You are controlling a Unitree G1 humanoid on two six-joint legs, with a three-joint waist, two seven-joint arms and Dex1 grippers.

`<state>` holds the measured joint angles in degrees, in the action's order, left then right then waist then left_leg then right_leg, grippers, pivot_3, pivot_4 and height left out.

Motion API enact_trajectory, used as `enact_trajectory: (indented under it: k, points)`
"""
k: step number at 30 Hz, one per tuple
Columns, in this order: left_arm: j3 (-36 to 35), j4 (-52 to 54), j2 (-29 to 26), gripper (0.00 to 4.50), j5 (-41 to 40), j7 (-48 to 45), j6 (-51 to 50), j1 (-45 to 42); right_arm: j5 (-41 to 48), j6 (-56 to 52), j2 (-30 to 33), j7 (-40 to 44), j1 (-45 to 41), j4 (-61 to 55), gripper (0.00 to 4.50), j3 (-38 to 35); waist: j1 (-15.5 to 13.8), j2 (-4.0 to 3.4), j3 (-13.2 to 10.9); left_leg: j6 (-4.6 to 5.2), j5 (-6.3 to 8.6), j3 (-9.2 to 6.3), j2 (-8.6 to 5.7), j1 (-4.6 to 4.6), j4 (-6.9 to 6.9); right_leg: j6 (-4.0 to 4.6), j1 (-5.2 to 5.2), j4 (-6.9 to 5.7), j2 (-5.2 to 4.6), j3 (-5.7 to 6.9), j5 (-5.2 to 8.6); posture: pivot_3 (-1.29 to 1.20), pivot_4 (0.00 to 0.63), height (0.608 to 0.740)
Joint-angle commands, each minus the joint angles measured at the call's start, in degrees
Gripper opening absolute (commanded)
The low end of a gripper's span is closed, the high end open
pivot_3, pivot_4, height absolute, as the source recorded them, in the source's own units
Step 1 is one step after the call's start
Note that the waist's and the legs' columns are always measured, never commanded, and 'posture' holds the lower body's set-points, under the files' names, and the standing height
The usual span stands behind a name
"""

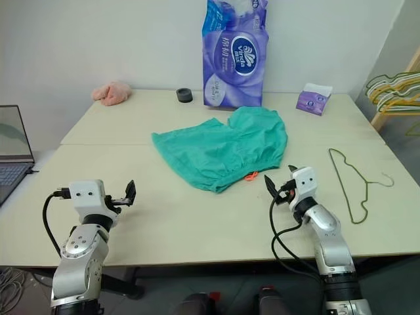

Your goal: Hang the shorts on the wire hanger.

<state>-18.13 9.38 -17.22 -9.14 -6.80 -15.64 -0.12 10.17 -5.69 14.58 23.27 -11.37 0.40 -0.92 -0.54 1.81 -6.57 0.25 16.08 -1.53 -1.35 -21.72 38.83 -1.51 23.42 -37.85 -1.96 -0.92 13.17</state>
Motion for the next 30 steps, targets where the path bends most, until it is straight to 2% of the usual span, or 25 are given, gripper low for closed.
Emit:
enact_trajectory:
  k: [1, 5, 19, 24, 30]
  points:
    - [1.42, 4.20, -1.10, 4.47, 0.17, -2.24, 2.38, 0.17, 0.19, 0.45, 0.56, 0.78, -0.85, -1.07, 4.50, -0.22, -0.28, 0.00, 0.00, 0.00, 0.00, 0.00, 0.00, 0.00, 0.00, 0.00, 0.00, 0.00, 0.00, 0.00, 0.00, 0.07, 0.078, 0.740]
    - [2.79, 5.01, -1.55, 4.47, 0.71, -3.36, 1.73, 0.48, -1.07, 1.96, 1.47, 2.37, -0.68, -1.21, 4.50, 1.18, -0.76, -0.01, 0.00, 0.00, 0.00, 0.03, -0.02, 0.06, 0.01, 0.00, -0.05, 0.01, 0.00, -0.02, 0.00, 0.06, 0.078, 0.740]
    - [1.14, 4.09, -2.43, 4.47, -0.94, -5.06, 2.52, -0.16, -2.88, 2.89, 2.35, 5.23, -0.04, -3.79, 4.50, 4.25, -0.75, -0.01, 0.00, 0.01, 0.00, 0.03, 0.00, 0.09, 0.00, 0.02, -0.08, 0.02, 0.02, -0.01, 0.02, 0.06, 0.076, 0.740]
    - [2.33, 5.43, -4.14, 4.47, -3.13, -11.39, 4.45, 1.70, -4.01, 6.18, 4.08, 8.67, -0.18, -4.54, 4.50, 7.02, -0.73, -0.01, 0.00, 0.00, 0.00, 0.03, 0.00, 0.10, 0.00, 0.03, -0.08, 0.03, 0.02, 0.00, 0.03, 0.06, 0.076, 0.740]
    - [2.84, 6.16, -10.10, 4.47, -6.96, -21.44, 3.08, 2.72, -3.55, 5.43, 7.06, 14.80, -1.45, -6.69, 4.50, 9.93, -0.70, -0.04, -0.02, 0.01, 0.00, 0.03, 0.02, 0.10, 0.00, 0.11, -0.09, 0.05, 0.03, 0.02, 0.08, 0.03, 0.081, 0.740]
